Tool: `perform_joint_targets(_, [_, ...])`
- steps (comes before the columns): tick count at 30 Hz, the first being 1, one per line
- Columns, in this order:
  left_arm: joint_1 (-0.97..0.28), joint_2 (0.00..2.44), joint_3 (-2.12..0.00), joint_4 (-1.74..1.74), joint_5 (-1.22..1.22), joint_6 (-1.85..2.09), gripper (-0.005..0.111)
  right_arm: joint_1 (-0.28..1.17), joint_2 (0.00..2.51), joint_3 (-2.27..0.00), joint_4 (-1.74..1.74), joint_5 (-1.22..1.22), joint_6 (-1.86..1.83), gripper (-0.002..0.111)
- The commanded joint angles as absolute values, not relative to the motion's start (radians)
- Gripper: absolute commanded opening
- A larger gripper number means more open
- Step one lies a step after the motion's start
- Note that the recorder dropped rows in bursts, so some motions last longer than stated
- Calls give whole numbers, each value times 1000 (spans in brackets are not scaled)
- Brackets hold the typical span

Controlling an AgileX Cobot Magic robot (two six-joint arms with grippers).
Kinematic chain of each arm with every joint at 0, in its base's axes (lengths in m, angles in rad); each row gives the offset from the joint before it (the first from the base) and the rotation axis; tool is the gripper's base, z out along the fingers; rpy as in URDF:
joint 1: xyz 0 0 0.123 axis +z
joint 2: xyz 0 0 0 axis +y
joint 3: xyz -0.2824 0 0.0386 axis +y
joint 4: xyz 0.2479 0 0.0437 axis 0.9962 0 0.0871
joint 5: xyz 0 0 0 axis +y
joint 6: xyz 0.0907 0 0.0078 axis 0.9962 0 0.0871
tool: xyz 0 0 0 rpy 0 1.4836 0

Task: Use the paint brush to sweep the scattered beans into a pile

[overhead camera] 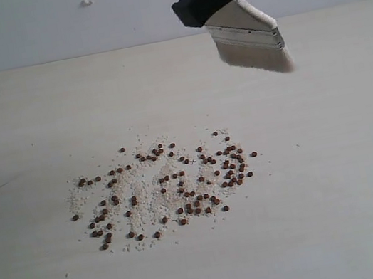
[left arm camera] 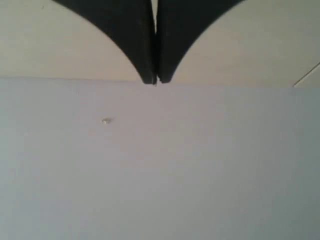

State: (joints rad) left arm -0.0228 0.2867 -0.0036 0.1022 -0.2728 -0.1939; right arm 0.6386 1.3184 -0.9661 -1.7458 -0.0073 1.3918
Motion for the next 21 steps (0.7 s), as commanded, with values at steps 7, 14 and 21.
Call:
perform_joint_targets(7, [-29,85,0,92,80,-239,0,745,1264,-878,-1744,157,1355,0])
perform_joint_targets(14, [-29,0,0,90,155,-275,0,815,1249,-777,-1744,222,1355,0])
perform_joint_targets(21, [-29,0,0,90,161,-382,0,826,1251,-744,-1744,373,1375,0])
